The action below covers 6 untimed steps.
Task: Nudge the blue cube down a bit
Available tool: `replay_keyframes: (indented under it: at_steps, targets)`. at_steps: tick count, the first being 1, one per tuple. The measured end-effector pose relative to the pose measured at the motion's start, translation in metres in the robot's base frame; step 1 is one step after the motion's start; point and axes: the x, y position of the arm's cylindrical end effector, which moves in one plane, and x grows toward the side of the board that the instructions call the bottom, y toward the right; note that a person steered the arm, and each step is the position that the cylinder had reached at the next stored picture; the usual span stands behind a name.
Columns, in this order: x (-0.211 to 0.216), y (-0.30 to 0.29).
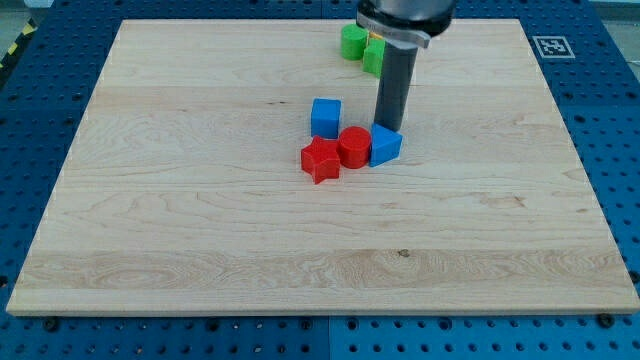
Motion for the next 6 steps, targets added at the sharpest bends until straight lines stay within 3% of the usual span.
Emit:
replay_keyframes:
  at_steps: [1,2,3,6]
  targets:
    - [-0.051,-0.010]
    - [-0.067,-0.052]
    - [-0.064,-0.075]
    - [0.005,-0.075]
